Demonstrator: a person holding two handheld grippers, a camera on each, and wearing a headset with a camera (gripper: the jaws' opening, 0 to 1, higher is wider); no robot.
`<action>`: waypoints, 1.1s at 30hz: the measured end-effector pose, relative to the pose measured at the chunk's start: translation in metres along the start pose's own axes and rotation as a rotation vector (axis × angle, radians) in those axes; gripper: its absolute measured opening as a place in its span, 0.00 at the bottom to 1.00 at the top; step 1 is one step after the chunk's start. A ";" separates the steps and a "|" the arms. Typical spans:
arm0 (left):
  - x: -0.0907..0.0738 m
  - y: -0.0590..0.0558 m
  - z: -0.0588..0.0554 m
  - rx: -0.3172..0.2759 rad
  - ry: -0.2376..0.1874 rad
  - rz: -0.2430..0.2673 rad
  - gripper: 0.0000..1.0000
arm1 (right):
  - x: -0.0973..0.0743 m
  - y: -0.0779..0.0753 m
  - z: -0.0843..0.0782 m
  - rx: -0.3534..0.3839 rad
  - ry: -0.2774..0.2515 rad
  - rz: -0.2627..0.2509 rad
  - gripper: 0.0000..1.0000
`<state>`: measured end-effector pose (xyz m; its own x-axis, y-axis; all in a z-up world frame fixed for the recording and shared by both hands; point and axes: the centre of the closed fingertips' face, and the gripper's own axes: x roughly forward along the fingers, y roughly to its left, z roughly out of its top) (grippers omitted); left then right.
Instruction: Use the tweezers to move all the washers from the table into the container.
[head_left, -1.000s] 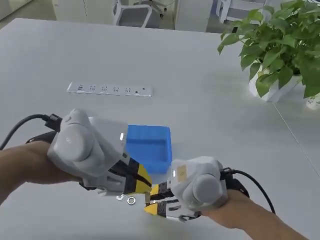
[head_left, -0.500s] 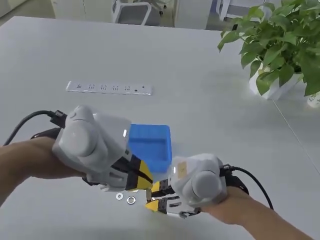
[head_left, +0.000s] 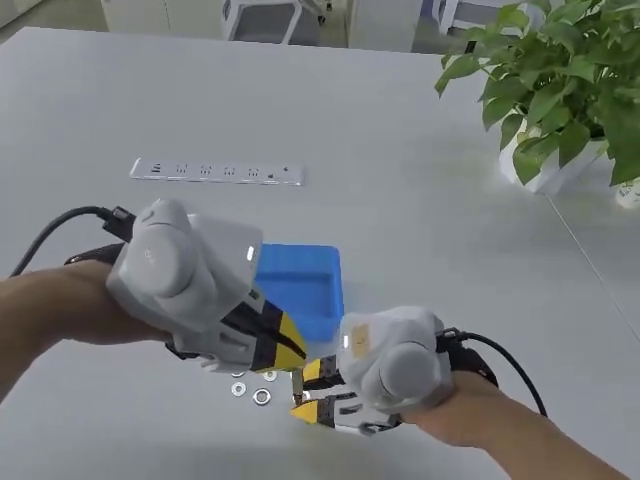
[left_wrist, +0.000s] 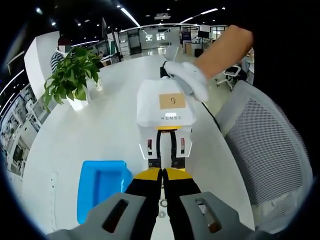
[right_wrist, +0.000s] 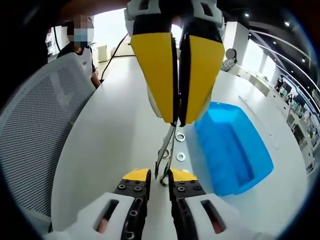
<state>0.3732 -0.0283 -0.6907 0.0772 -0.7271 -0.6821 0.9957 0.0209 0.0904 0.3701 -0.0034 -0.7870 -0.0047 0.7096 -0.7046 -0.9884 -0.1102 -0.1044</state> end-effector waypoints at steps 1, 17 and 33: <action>0.000 0.000 0.000 0.002 0.001 -0.004 0.06 | 0.000 0.000 0.000 -0.004 0.002 -0.003 0.18; 0.000 -0.001 -0.005 0.039 0.017 -0.029 0.05 | -0.001 -0.003 0.004 -0.009 -0.014 -0.023 0.13; 0.002 0.003 -0.006 0.037 0.032 -0.025 0.05 | 0.000 -0.006 0.002 -0.009 -0.009 -0.029 0.13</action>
<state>0.3771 -0.0252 -0.6961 0.0546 -0.7048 -0.7073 0.9948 -0.0230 0.0997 0.3756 -0.0014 -0.7846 0.0224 0.7185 -0.6951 -0.9868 -0.0958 -0.1308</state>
